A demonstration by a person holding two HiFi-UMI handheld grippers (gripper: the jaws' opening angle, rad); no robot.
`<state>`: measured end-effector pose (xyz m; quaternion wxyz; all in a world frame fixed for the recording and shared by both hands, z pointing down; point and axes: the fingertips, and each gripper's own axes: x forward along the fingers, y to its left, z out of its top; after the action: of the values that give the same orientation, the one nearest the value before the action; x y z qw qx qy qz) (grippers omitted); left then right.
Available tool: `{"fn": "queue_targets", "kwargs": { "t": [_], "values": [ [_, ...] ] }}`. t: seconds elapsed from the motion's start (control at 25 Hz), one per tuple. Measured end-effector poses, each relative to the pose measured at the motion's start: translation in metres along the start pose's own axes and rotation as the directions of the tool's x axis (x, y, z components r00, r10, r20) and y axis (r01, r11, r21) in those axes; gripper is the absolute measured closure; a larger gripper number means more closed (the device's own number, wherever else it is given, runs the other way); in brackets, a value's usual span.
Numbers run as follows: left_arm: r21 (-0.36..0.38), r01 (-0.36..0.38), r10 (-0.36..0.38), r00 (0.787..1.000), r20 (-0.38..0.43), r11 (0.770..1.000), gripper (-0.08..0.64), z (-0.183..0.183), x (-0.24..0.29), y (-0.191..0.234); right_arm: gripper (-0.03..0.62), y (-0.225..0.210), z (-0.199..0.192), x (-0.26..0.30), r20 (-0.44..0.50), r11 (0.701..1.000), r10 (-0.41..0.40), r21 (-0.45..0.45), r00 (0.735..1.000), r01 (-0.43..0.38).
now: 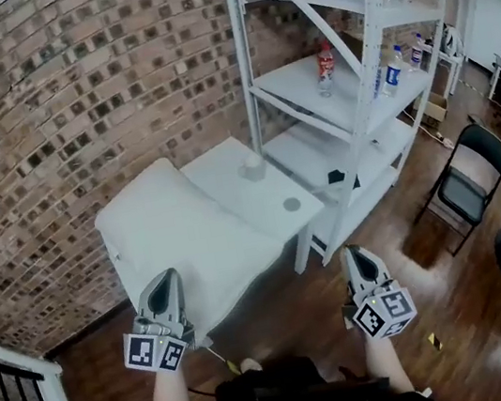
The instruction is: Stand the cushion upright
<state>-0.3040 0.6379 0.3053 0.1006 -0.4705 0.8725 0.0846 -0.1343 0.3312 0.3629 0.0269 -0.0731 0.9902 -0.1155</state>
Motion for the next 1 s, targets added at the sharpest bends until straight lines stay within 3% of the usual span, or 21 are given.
{"fn": "queue_targets", "kwargs": {
  "t": [0.12,0.4,0.72,1.0],
  "values": [
    [0.005,-0.1,0.099,0.995,0.027,0.995,0.56,0.011,-0.015,0.042,0.588,0.028,-0.001,0.052,-0.021,0.995,0.1,-0.005,0.995,-0.1],
    [0.059,-0.273,0.27,0.962,0.049,0.96,0.56,0.019,-0.056,0.117,0.588,0.105,-0.018,0.162,-0.071,0.954,0.295,-0.03,0.953,-0.297],
    [0.061,-0.465,0.464,0.885,0.022,0.883,0.56,0.015,-0.112,0.199,0.588,0.191,-0.059,0.249,-0.16,0.886,0.452,-0.034,0.878,-0.462],
    [0.059,-0.559,0.557,0.829,0.048,0.827,0.56,0.015,-0.1,0.225,0.588,0.207,-0.062,0.318,-0.205,0.827,0.541,-0.046,0.816,-0.56]
  ]
}}
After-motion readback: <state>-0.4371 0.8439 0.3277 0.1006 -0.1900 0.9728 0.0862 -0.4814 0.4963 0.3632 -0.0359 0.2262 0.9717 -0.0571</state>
